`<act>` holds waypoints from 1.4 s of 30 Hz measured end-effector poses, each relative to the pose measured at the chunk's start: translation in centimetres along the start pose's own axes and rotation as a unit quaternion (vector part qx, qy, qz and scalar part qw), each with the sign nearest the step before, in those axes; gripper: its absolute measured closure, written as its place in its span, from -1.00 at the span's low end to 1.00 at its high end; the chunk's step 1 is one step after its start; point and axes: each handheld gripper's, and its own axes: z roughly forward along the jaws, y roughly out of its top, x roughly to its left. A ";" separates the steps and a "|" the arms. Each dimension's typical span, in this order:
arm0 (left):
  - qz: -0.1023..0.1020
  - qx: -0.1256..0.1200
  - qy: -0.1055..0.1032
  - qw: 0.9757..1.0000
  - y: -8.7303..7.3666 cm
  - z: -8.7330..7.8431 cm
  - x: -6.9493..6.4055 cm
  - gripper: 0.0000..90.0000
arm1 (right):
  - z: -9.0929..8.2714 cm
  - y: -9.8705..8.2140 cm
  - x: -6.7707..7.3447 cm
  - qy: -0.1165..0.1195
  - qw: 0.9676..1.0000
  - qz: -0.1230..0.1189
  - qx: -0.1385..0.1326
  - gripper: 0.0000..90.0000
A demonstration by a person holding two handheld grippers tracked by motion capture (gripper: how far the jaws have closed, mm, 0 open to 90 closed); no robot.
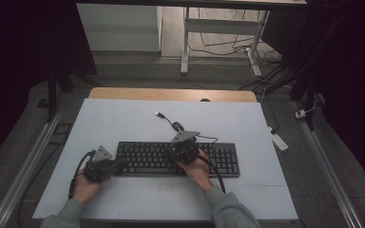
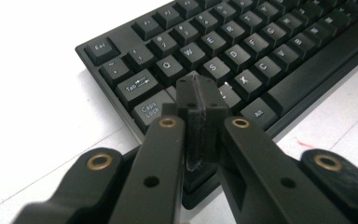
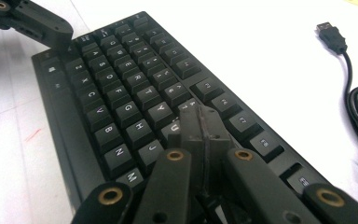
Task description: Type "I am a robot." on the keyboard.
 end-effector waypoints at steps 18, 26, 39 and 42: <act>-0.034 -0.031 -0.014 0.999 0.0 -0.7 0.6 0.18 | -5.4 -2.6 -1.0 -0.015 1.000 0.018 -0.015 0.34; -0.059 -0.047 -0.030 0.997 0.1 -1.1 1.0 -0.03 | -8.2 -4.7 -1.3 -0.028 0.999 0.028 -0.023 0.31; -0.067 -0.043 -0.051 0.996 0.2 -1.1 1.3 -0.16 | -10.0 -6.1 -1.8 -0.047 0.998 0.036 -0.026 0.29; -0.065 -0.041 -0.050 0.996 0.3 -1.2 1.3 -0.16 | -10.2 -6.3 -1.8 -0.052 0.998 0.036 -0.025 0.29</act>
